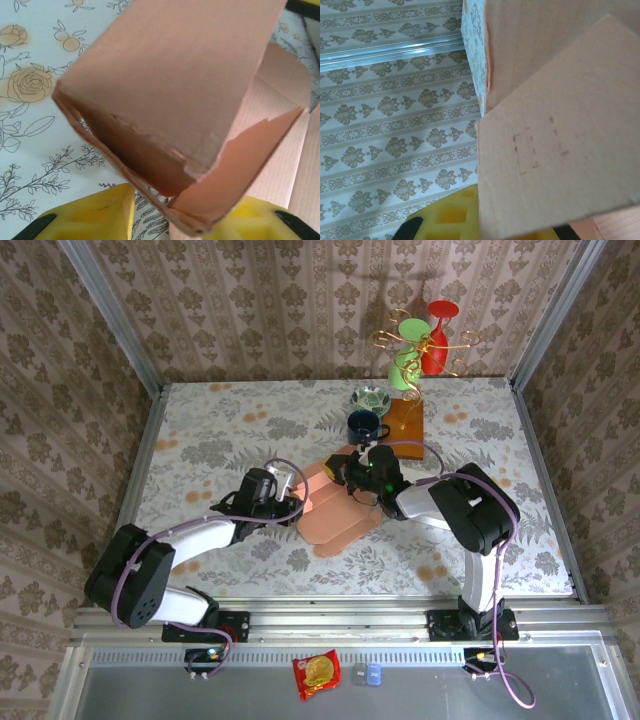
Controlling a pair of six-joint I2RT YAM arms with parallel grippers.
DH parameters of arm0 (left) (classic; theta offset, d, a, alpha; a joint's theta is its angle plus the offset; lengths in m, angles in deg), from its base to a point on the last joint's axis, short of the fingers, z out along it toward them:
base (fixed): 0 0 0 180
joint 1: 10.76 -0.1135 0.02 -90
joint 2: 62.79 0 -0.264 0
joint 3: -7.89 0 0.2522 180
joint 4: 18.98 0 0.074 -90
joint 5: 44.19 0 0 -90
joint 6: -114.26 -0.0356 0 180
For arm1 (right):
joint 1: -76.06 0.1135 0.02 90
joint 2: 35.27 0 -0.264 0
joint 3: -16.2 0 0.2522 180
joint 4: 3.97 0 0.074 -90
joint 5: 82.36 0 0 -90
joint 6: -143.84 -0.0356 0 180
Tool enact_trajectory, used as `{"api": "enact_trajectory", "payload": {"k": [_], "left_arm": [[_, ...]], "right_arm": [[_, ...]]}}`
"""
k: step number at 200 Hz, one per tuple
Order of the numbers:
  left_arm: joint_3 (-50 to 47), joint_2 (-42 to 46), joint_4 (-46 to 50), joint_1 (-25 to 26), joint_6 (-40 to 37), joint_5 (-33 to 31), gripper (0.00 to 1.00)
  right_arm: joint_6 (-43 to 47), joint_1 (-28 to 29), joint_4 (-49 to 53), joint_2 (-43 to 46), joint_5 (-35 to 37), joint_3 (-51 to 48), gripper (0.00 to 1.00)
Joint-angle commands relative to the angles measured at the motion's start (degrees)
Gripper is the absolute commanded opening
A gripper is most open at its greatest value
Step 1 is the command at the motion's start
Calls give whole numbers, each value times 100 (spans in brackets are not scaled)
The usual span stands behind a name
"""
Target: Fold the paper box
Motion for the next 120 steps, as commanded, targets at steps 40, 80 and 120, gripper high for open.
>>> {"api": "enact_trajectory", "payload": {"k": [40,80,120], "left_arm": [[75,-146,-76,100,355,-670,38],[95,-276,-159,135,467,-751,39],[178,-383,-135,210,522,-822,39]], "right_arm": [[-55,137,-34,-139,157,-178,0],[75,164,-416,-223,202,-364,0],[-1,177,-714,-362,267,-497,0]]}}
